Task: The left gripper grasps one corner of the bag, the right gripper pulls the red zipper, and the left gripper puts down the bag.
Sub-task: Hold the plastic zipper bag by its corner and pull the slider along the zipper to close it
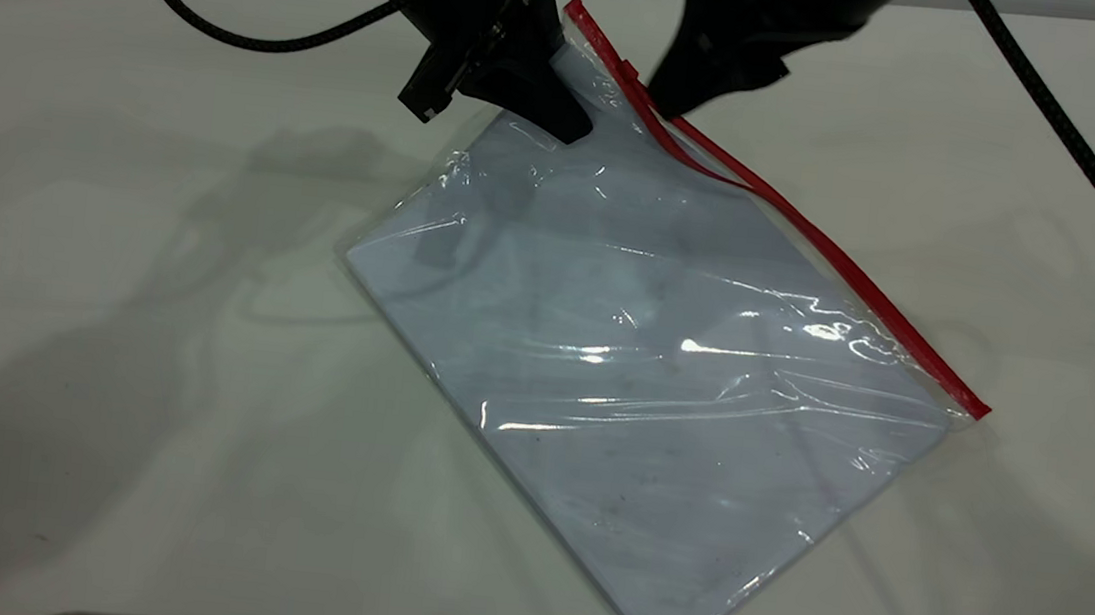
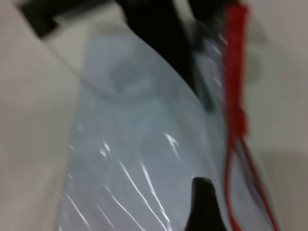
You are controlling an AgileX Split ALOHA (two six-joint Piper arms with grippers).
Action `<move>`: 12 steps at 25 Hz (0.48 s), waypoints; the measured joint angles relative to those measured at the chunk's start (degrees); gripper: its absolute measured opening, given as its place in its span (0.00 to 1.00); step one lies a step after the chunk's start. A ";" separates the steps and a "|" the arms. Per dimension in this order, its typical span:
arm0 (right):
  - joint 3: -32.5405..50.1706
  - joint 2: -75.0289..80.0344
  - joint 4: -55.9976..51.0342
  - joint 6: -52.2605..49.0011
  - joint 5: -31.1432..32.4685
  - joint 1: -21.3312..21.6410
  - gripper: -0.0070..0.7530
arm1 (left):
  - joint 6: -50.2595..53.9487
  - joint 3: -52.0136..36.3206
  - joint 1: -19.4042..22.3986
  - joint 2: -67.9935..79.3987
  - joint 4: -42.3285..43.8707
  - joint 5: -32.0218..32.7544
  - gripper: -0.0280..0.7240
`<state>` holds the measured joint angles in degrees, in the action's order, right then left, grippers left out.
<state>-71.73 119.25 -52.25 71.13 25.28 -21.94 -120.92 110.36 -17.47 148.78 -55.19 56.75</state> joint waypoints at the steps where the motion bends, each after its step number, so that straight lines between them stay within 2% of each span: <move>1: 0.00 0.05 -3.07 2.63 0.24 0.00 0.77 | 0.00 0.00 0.00 0.05 0.00 -0.06 0.11; 5: -0.05 1.33 -13.27 12.82 0.34 0.00 0.77 | 0.00 0.04 0.00 0.17 -0.25 -0.06 0.11; 10: -0.07 3.90 -19.42 18.15 -0.45 0.00 0.76 | 0.00 0.04 0.00 0.41 -2.01 -0.06 0.11; 12: -0.07 4.28 -20.35 19.12 -0.86 0.00 0.71 | 0.00 0.04 0.00 0.41 -2.72 -0.06 0.11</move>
<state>-71.80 123.53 -72.60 90.26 24.42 -21.94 -120.92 110.41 -17.47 149.18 -57.91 56.68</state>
